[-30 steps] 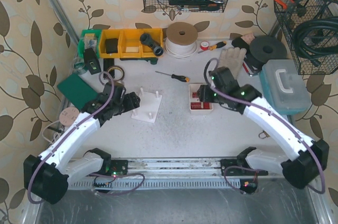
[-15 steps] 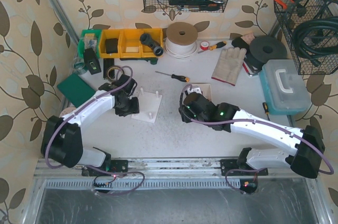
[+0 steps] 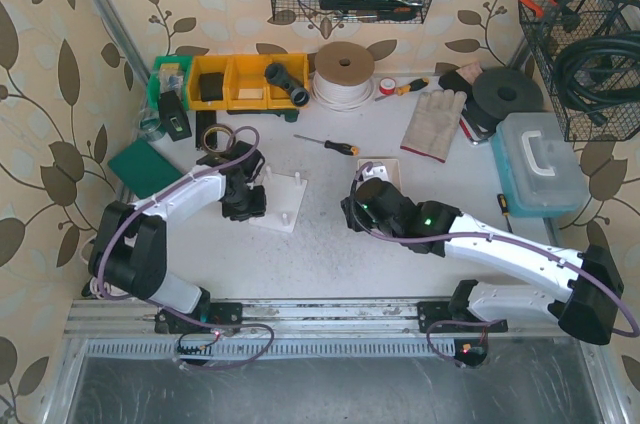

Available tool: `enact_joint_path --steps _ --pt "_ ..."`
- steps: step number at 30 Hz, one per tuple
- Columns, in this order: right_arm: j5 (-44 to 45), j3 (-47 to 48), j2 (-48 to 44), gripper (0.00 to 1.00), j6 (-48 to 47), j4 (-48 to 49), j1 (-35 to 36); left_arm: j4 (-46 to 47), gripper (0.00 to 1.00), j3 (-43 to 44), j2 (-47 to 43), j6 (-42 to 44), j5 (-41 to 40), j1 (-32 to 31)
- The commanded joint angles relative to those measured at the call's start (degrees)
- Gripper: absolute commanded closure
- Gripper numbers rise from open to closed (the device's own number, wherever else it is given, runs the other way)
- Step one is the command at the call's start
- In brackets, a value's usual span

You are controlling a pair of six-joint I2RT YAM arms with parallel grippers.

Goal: Install the large spring

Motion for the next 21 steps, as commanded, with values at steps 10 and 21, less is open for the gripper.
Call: enact_joint_path --steps 10,21 --pt "1.99 -1.62 -1.65 0.39 1.44 1.06 0.24 0.83 0.59 4.05 0.92 -0.37 2.28 -2.21" --pt "3.17 -1.61 -1.82 0.39 2.30 -0.20 0.21 1.31 0.61 6.57 2.71 -3.47 1.31 -7.19"
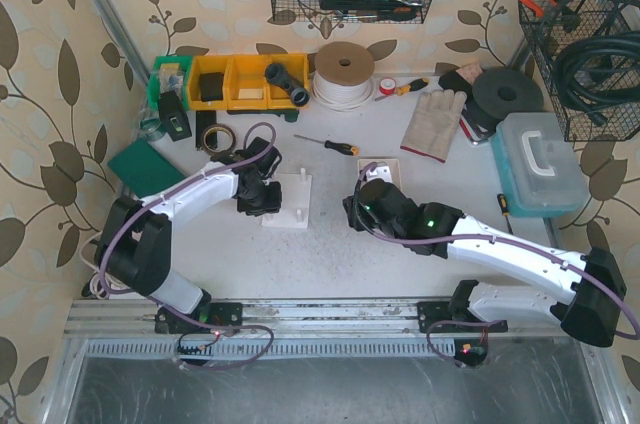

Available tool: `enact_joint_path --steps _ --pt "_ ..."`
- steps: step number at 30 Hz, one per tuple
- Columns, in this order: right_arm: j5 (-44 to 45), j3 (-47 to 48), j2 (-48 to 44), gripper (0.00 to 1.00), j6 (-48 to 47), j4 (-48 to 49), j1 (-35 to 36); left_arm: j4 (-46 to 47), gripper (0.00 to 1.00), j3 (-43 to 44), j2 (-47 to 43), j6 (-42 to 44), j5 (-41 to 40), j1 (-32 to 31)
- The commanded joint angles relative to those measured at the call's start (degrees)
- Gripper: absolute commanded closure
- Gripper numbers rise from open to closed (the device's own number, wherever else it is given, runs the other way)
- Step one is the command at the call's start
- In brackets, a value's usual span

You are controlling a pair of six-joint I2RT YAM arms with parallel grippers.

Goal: Install the large spring

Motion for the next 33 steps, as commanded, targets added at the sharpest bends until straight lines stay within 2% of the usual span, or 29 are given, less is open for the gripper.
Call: enact_joint_path --steps 1,4,5,7,8,10,13,19,22,25,29,33 --pt "2.32 -0.62 -0.62 0.39 1.24 -1.11 0.20 0.37 0.61 2.69 0.54 -2.31 0.29 -1.58" --pt "3.03 -0.31 -0.45 0.38 2.05 -2.24 0.13 0.33 0.61 3.27 1.12 -2.87 -0.38 -2.40" --pt "3.36 -0.21 -0.37 0.32 2.21 -2.77 0.09 0.11 0.61 3.18 0.99 -3.04 -1.02 -2.60" --pt "5.20 0.41 -0.27 0.15 4.95 -5.20 -0.04 -0.04 0.59 2.64 -0.02 -3.54 -2.30 -2.60" --pt "5.70 0.56 -0.27 0.10 5.65 -6.03 -0.37 -0.18 0.59 2.34 -0.64 -3.77 -2.89 -2.62" --pt "4.44 0.14 -0.50 0.09 5.80 -5.85 -1.71 -0.47 0.58 1.74 -2.46 -4.30 -4.28 -2.64" --pt "3.11 -0.24 -0.74 0.01 6.65 -6.53 -3.62 -0.41 0.55 0.21 -5.76 -5.03 -6.16 -2.65" --pt "0.94 -0.35 -1.03 0.01 6.99 -7.60 -6.74 -0.06 0.50 -2.80 -14.57 -6.51 -9.08 -2.63" --pt "-3.83 0.60 0.13 0.01 5.18 -7.57 -9.58 1.75 0.46 -5.44 -19.13 -7.72 -9.40 -2.62" --pt "-11.18 3.33 2.46 0.06 2.95 -10.73 -14.82 3.91 0.41 -7.93 -23.82 -8.95 -9.77 -2.65" --pt "-23.51 6.78 5.32 0.13 -2.15 -13.81 -26.25 6.94 0.35 -10.26 -27.85 -9.75 -10.98 -2.68" --pt "-23.06 13.67 9.68 0.16 -7.10 -19.69 -29.08 9.99 0.31 -11.21 -27.99 -10.02 -12.41 -2.65"
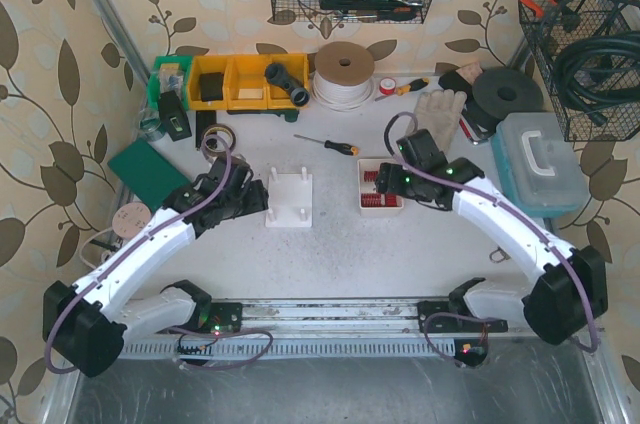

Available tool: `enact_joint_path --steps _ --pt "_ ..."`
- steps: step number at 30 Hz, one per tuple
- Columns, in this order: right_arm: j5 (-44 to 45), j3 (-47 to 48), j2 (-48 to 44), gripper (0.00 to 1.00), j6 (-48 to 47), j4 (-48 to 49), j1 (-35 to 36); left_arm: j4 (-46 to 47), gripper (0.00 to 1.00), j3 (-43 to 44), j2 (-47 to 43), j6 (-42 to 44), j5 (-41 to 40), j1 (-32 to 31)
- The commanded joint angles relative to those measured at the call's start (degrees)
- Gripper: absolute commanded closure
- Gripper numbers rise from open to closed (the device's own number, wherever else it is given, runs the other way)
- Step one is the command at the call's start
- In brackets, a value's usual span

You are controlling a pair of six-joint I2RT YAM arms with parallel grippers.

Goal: Install the large spring

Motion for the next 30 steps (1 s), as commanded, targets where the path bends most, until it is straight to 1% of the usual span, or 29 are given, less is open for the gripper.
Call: enact_joint_path --steps 1,6,8,13,21,30 --pt "-4.56 8.50 5.06 0.16 -6.64 -8.22 -1.68 5.11 0.30 -0.46 0.13 -1.08 -3.16 -0.42" --pt "-5.09 12.76 13.74 0.25 -8.21 -8.45 -1.75 7.81 0.29 0.10 2.71 0.25 -4.41 -0.37" --pt "-2.96 14.52 16.59 0.26 -8.33 -9.08 -1.78 8.10 0.28 0.35 3.34 1.14 -4.12 -0.32" --pt "-1.42 18.36 22.27 0.26 -7.99 -8.76 -1.77 9.17 0.28 -0.30 3.18 1.75 -3.33 0.01" --pt "1.78 23.54 32.26 0.25 -7.33 -8.78 -2.11 12.58 0.26 -4.30 -1.38 1.49 -2.15 1.23" --pt "2.11 25.70 36.45 0.24 -7.31 -7.55 -3.22 12.96 0.25 -4.18 -0.34 1.55 -0.92 2.19"
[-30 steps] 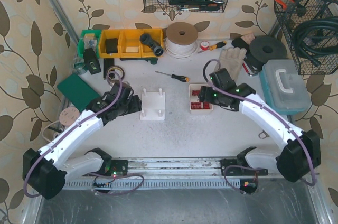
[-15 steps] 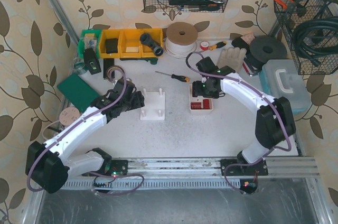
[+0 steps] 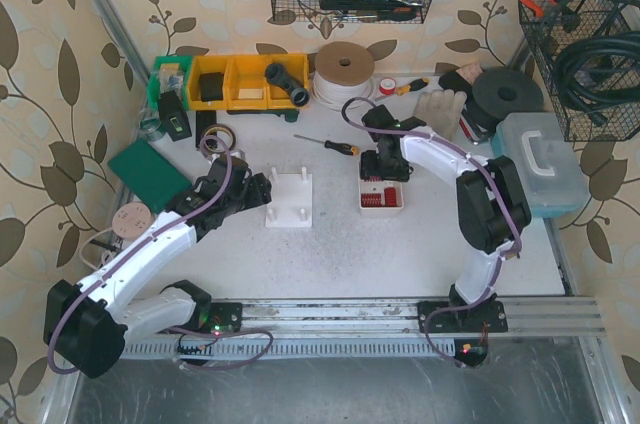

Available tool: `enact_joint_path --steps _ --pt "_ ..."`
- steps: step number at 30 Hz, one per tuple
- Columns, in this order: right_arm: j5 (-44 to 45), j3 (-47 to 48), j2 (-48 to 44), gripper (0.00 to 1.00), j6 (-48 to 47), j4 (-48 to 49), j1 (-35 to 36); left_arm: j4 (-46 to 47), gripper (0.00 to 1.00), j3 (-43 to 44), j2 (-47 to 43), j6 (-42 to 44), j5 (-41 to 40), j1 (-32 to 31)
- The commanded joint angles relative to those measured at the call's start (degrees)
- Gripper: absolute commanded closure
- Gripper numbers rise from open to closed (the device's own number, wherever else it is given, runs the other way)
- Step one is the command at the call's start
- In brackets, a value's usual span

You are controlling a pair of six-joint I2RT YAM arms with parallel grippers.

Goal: Install the large spring

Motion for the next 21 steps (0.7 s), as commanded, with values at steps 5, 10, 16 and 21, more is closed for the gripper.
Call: enact_joint_path --steps 5,10,16,21 --pt "0.73 4.98 3.87 0.22 -0.07 0.48 -0.45 1.98 0.25 0.00 0.27 0.88 1.28 1.21" --pt "1.85 6.42 6.21 0.21 0.05 0.26 -0.45 2.07 0.24 -0.07 0.47 0.79 1.45 1.49" --pt "2.34 6.46 8.49 0.21 0.31 1.65 -0.47 2.14 0.24 0.03 0.80 0.83 1.64 1.66" --pt "3.30 6.24 9.31 0.21 0.68 2.96 -0.43 2.33 0.24 0.06 1.25 0.86 1.90 1.85"
